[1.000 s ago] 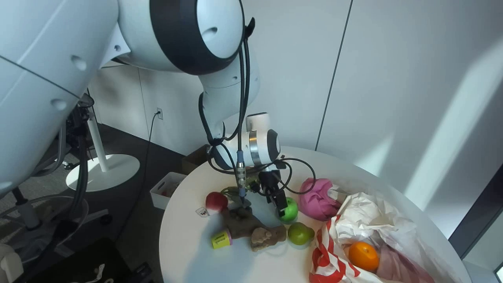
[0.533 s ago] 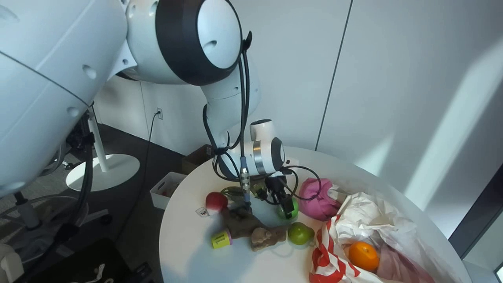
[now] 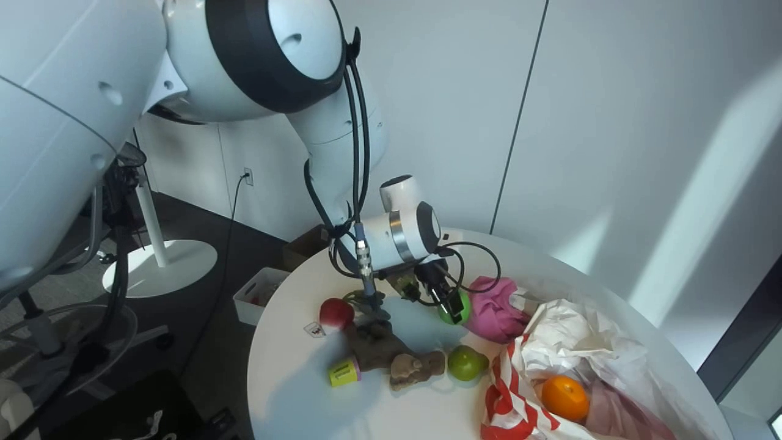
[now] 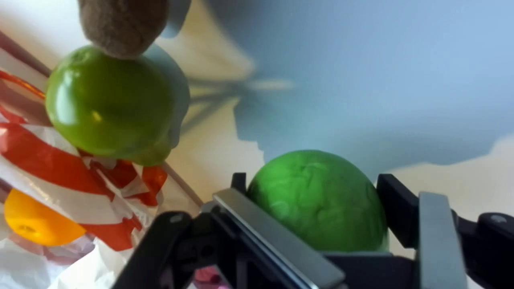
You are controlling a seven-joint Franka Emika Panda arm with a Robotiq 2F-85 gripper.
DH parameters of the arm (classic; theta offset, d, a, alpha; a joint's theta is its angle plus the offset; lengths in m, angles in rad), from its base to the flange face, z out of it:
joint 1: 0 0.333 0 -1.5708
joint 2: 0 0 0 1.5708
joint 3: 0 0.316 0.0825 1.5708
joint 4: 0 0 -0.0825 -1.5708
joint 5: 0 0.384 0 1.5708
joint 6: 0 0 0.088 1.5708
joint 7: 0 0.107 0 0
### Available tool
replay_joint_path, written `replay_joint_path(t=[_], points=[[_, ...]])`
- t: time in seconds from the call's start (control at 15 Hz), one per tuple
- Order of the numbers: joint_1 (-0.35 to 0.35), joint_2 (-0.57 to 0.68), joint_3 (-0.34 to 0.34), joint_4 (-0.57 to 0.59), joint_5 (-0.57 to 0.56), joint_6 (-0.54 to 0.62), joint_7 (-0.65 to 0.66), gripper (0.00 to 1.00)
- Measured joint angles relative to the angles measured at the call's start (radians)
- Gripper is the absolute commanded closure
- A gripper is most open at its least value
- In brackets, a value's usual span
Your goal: Put the orange, avocado, apple and two yellow containers in the plastic bag.
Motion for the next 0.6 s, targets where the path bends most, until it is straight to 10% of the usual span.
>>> replay_joint_path(t=[0.6], points=[[0.033,-0.008,-0.268,0.045,-0.048,-0.206,0.219,0.44]])
